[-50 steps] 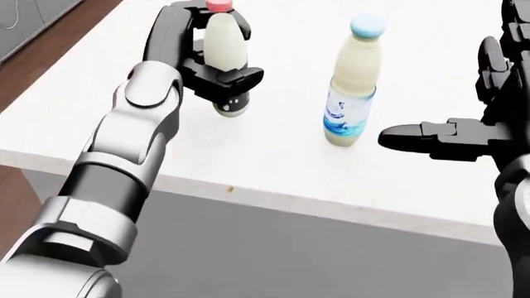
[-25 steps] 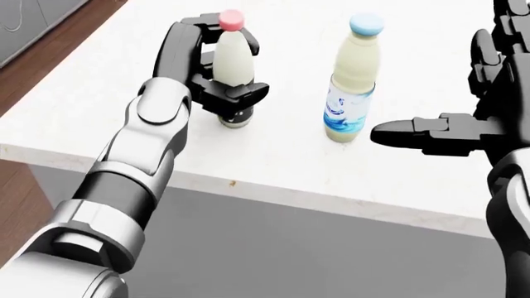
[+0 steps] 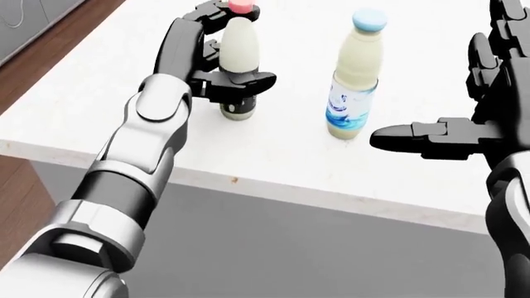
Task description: Move the drinks to the dining counter.
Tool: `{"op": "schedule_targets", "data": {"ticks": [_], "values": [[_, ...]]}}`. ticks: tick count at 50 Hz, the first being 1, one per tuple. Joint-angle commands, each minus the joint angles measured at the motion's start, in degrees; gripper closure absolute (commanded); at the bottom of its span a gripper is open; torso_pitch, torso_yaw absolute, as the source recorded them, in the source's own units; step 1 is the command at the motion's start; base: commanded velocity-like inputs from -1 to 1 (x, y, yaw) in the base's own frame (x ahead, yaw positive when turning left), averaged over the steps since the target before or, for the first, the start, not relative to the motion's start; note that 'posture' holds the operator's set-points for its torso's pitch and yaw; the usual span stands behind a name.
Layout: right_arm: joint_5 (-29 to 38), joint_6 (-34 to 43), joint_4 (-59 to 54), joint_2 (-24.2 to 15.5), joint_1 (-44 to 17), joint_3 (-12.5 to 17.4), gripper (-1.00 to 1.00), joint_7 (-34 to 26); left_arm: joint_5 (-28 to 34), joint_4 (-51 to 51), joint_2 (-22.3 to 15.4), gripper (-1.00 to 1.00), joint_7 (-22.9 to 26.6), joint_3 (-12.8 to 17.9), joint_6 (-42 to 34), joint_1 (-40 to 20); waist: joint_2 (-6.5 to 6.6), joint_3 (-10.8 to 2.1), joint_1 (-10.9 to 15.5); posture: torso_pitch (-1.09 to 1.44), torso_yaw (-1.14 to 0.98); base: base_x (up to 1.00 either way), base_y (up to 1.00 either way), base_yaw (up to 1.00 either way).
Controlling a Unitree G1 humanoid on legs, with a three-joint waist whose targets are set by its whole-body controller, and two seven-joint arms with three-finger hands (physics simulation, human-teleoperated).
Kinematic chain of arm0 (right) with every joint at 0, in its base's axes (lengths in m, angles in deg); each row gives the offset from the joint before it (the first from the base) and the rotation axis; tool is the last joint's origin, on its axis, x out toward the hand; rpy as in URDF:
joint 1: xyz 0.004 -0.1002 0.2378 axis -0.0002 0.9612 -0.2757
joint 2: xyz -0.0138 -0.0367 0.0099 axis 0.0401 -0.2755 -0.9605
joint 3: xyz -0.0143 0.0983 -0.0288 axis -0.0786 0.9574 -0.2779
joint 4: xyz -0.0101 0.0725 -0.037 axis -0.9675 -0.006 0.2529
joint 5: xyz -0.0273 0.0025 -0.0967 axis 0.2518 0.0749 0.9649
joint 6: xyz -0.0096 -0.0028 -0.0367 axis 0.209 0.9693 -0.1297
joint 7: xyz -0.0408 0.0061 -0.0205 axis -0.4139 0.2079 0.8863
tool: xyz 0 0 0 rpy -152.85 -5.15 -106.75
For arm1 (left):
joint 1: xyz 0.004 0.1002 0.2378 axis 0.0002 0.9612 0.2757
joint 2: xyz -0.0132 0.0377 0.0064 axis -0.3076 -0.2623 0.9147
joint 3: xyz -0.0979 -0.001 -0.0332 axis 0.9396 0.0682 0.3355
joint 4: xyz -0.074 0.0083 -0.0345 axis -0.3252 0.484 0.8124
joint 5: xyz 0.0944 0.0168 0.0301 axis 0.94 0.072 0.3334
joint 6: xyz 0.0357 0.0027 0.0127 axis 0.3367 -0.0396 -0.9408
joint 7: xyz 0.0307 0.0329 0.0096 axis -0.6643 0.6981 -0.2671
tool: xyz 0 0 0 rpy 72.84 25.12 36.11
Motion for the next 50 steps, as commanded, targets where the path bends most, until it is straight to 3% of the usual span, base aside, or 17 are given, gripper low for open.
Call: {"op": "schedule_targets", "data": {"ticks": [1,9,11,13,21,26,29,37,43,46,48,49,50], "values": [[0.11,-1.53,2.06,-0.77,-1.65,0.61,-1.00,0.14,-0.27,-2.85,-0.67,-0.21,0.01,0.20,1.41,-2.43,-0.20,-1.68,0.01,0.00,0.00,0.00,0.00,0.00],[-0.03,-1.54,2.31,-0.84,-1.37,0.91,-1.00,0.21,-0.19,-3.11,-1.01,-0.29,0.17,0.06,1.91,-1.65,-0.15,-1.71,0.02,0.00,0.00,0.00,0.00,0.00],[-0.27,-0.89,3.15,-1.01,-1.23,1.20,-1.00,0.22,-0.08,-2.95,-1.01,-0.49,0.22,0.03,2.28,-1.26,-0.16,-1.75,0.03,0.00,0.00,0.00,0.00,0.00],[-0.26,-0.99,3.09,-1.16,-1.24,1.29,-1.00,0.18,-0.01,-2.84,-1.08,-1.00,0.24,0.04,2.52,-1.00,-0.16,-1.75,0.06,0.00,0.00,0.00,0.00,0.00],[-0.43,-0.86,3.62,-1.14,-0.80,1.50,-1.00,0.19,0.00,-4.04,-1.43,-1.00,0.22,0.16,1.99,-0.46,-0.17,-1.71,0.00,0.00,0.00,0.00,0.00,0.00],[-0.80,-0.09,4.35,-1.24,-0.47,1.94,-1.00,0.46,-1.49,-10.97,-2.24,-1.00,0.27,0.46,-0.80,3.53,-0.03,-1.66,-0.04,0.00,0.00,0.00,0.00,0.00],[-0.43,0.21,4.16,-1.35,-0.73,1.75,-1.00,0.88,-2.80,-17.79,-2.68,-1.00,0.58,0.39,-4.22,6.05,0.77,-3.86,0.05,0.00,0.00,-0.51,0.01,0.00],[-0.50,0.81,4.37,-1.48,-1.19,1.75,-1.00,1.12,-3.08,-24.91,-2.96,-1.00,0.58,-0.13,-7.50,9.38,1.53,-2.79,0.29,0.00,0.00,-0.82,0.04,0.00],[-0.42,0.78,4.43,-1.40,-0.99,1.61,-1.00,1.10,-3.03,-31.15,-3.11,-1.00,0.62,-0.24,-10.58,12.08,0.86,-2.47,0.71,0.00,0.00,-0.82,0.08,0.00],[0.14,1.00,3.92,-1.57,-1.09,1.37,-1.00,1.03,-2.65,-36.89,-3.19,-1.00,0.63,-0.46,-13.35,14.15,2.31,-2.22,1.13,0.00,0.00,-0.82,0.09,0.00],[0.67,0.67,3.93,-1.39,-0.69,1.05,-1.00,0.76,-2.45,-43.30,-3.33,-1.00,1.04,-0.60,-17.03,16.18,4.76,-2.07,1.26,0.00,0.00,-0.70,0.16,0.00],[1.20,0.21,3.76,-1.32,-0.44,0.81,-1.00,0.62,-2.17,-46.25,-3.55,-1.00,1.39,-0.66,-18.82,17.29,5.87,-2.93,0.56,0.00,0.00,-0.29,0.23,0.00],[1.44,-0.02,3.99,-1.17,-0.21,0.66,-1.00,0.29,-1.99,-48.74,-3.75,-1.00,1.70,-0.55,-20.33,18.18,4.47,-0.97,1.65,0.00,0.00,-0.08,0.43,0.00]]}}
